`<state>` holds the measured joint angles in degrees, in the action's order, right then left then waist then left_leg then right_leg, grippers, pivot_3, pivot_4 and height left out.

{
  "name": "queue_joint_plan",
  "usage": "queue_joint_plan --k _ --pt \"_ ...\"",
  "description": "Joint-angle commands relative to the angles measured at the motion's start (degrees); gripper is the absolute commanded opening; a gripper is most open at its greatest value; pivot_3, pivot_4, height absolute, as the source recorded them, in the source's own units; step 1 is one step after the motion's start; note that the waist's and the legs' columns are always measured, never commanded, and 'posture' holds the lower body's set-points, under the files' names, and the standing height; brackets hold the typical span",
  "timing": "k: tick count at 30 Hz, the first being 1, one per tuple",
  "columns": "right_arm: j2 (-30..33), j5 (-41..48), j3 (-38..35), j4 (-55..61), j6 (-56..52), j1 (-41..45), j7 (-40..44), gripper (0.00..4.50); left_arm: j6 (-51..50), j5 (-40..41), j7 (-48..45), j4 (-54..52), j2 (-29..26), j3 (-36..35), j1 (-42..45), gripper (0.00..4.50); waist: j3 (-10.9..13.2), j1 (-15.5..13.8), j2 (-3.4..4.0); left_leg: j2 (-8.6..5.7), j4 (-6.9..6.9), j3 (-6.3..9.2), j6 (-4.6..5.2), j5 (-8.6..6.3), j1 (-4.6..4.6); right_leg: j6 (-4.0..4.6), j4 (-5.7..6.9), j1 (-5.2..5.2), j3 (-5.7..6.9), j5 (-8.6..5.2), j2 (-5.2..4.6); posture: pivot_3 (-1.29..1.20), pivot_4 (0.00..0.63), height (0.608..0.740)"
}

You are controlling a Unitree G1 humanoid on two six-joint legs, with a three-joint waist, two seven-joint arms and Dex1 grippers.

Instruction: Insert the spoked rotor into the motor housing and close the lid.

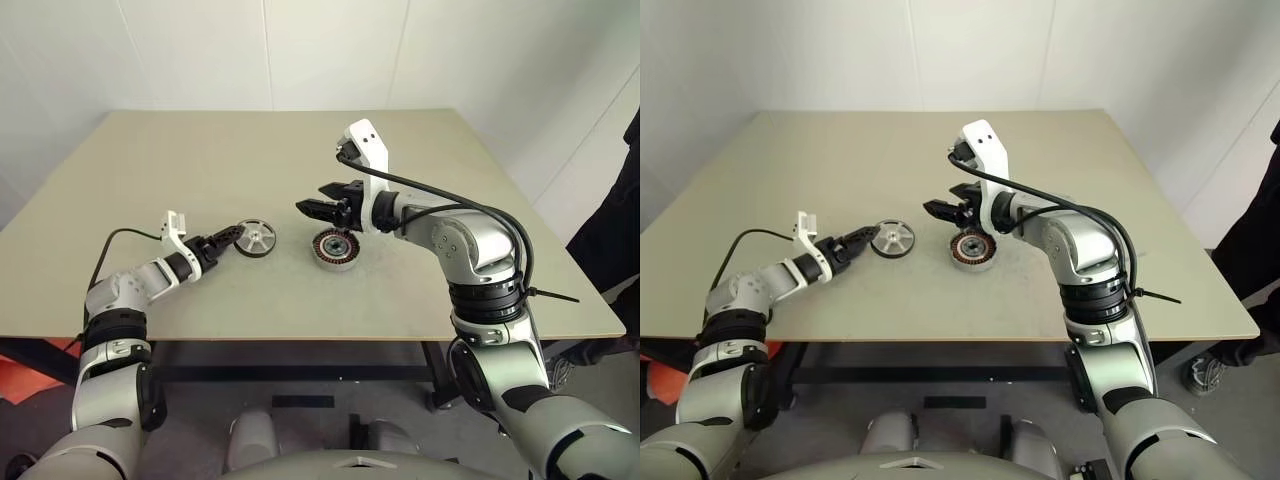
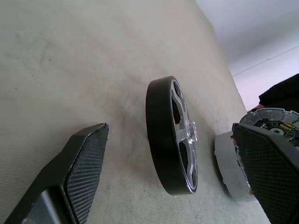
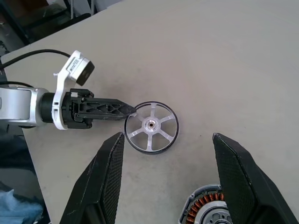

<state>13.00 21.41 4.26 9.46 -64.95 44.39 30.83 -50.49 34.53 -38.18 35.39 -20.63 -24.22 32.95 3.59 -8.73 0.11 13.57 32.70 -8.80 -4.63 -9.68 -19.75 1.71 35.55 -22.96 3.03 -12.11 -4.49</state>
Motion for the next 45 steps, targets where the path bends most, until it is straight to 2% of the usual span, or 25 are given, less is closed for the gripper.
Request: queue_joint_plan --k 1,3,7,16,23,28,33,36,42,45 --pt "-0.3 0.6 -0.8 0.1 2.0 0.7 -0.9 3.38 -2.1 -0.3 0.4 0.5 3.3 3.3 -0.5 4.31 0.0 -0.1 0.03 -0.02 0.0 0.01 0.0 0.0 0.0 0.0 0.0 0.01 0.0 0.0 -0.02 0.0 0.0 0.74" --pt "-0.3 0.7 -0.8 -0.1 2.3 0.7 -1.2 3.39 -1.6 -0.4 0.8 0.6 4.4 3.4 -0.4 3.9 0.0 -0.1 0.04 -0.1 0.0 0.02 0.0 0.0 0.0 -0.03 -0.02 0.05 0.0 -0.01 -0.09 0.0 0.0 0.74" --pt "-0.2 0.8 -0.6 -0.4 2.7 0.7 -1.5 3.39 -0.5 -0.5 1.0 1.0 5.8 3.3 0.0 2.6 0.0 -0.1 0.04 -0.21 0.0 0.08 0.0 0.0 -0.02 -0.1 -0.04 0.11 0.0 -0.03 -0.17 0.0 0.0 0.74" --pt "0.2 0.7 -0.6 -0.8 3.4 0.4 -1.8 3.39 1.8 -1.7 0.5 1.4 6.3 4.5 -0.2 2.6 0.0 -0.1 0.06 -0.21 -0.04 0.12 0.0 0.0 -0.02 -0.17 -0.05 0.13 0.01 -0.05 -0.16 0.0 0.0 0.74" --pt "1.2 0.3 -0.2 -1.4 4.2 0.1 -1.8 3.39 2.8 -0.1 2.4 2.5 6.4 1.6 0.0 2.6 0.0 -0.1 0.06 -0.21 -0.04 0.14 -0.01 0.01 -0.02 -0.18 -0.05 0.14 0.01 -0.05 -0.16 0.0 0.0 0.74" --pt "3.3 -0.4 1.2 -1.3 5.0 -1.1 -1.1 3.39 4.4 -0.1 3.9 4.2 6.6 0.5 0.3 2.6 0.0 -0.1 0.07 -0.21 -0.04 0.15 -0.02 0.02 0.01 -0.19 -0.04 0.16 0.01 -0.05 -0.15 0.0 0.0 0.74" --pt "8.1 -3.4 5.5 -0.1 8.5 -4.9 0.2 3.39 6.1 0.0 5.3 6.3 6.8 -0.5 0.7 2.6 -0.1 0.0 0.09 -0.23 -0.12 0.16 0.06 -0.03 0.26 -0.23 -0.17 0.46 0.01 -0.06 -0.15 0.0 0.0 0.74" --pt "8.9 -3.4 5.4 0.6 8.8 -5.8 0.3 3.39 7.0 -0.1 5.8 7.7 7.0 -0.9 1.1 2.6 -0.1 0.1 0.24 -0.32 -0.57 0.17 0.06 -0.03 0.62 -0.37 -0.74 0.72 0.02 0.01 -0.12 0.0 0.0 0.74" --pt "10.0 -3.7 4.7 0.9 9.0 -6.3 0.0 3.39 8.3 0.1 6.3 10.1 7.4 -1.5 2.3 2.6 -0.2 0.1 0.27 -0.47 -0.6 0.25 0.06 -0.03 0.65 -0.47 -0.9 0.72 0.01 0.06 -0.15 0.0 0.0 0.74" --pt "10.4 -3.6 4.2 1.6 8.8 -6.6 -0.2 3.39 8.6 0.6 6.2 10.6 7.8 -1.8 2.8 1.97 -0.2 0.1 0.26 -0.54 -0.6 0.27 0.07 -0.03 0.64 -0.49 -0.96 0.71 0.0 0.07 -0.17 0.0 0.0 0.74"
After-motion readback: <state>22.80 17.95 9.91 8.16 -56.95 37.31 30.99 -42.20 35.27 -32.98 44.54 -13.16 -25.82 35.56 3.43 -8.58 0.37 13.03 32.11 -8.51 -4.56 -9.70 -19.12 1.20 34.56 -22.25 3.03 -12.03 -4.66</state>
